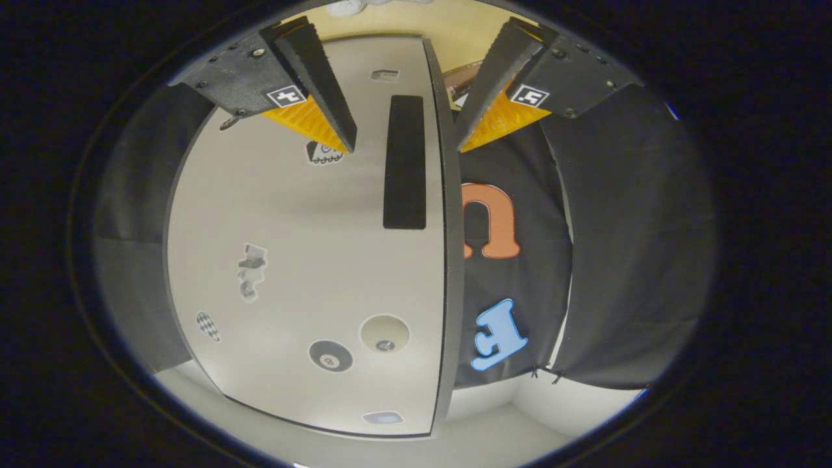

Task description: Open the shoe cabinet door, grab the shoes and put them into the shoe cabinet, then close the shoe cabinet door.

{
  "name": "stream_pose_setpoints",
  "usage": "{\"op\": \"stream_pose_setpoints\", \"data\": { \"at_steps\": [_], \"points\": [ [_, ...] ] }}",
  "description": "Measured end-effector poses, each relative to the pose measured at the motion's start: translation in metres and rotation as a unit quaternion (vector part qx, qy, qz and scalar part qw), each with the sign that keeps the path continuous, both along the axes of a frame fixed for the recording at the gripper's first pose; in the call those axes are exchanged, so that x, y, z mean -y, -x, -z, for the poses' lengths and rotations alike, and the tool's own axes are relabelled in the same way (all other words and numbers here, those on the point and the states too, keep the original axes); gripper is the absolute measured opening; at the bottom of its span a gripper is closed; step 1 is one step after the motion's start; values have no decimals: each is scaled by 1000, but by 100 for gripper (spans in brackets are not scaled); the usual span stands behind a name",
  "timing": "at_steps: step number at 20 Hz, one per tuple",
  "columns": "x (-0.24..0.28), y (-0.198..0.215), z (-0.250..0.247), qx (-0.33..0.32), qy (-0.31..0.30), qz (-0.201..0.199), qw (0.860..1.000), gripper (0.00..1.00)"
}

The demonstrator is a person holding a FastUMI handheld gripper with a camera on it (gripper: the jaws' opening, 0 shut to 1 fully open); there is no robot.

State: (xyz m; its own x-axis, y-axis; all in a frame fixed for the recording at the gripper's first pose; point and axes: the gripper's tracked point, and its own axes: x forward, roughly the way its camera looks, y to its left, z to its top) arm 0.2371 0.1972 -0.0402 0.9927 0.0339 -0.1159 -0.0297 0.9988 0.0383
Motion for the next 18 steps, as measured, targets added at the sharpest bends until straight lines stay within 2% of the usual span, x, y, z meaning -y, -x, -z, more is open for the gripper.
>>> {"op": "stream_pose_setpoints", "data": {
  "at_steps": [2,3,5,8,10,14,18],
  "points": [
    [2,-10,4,-2,-2,14,1000,85],
    [0,-13,7,-7,-5,13,1000,74],
    [-1,-18,13,-17,-13,16,1000,59],
    [1,-18,14,-15,-7,27,1000,40],
    [0,-16,17,-17,-10,29,999,36],
    [1,-9,15,-23,-19,8,1000,28],
    [5,23,15,-22,-19,-19,999,25]
  ]
}}
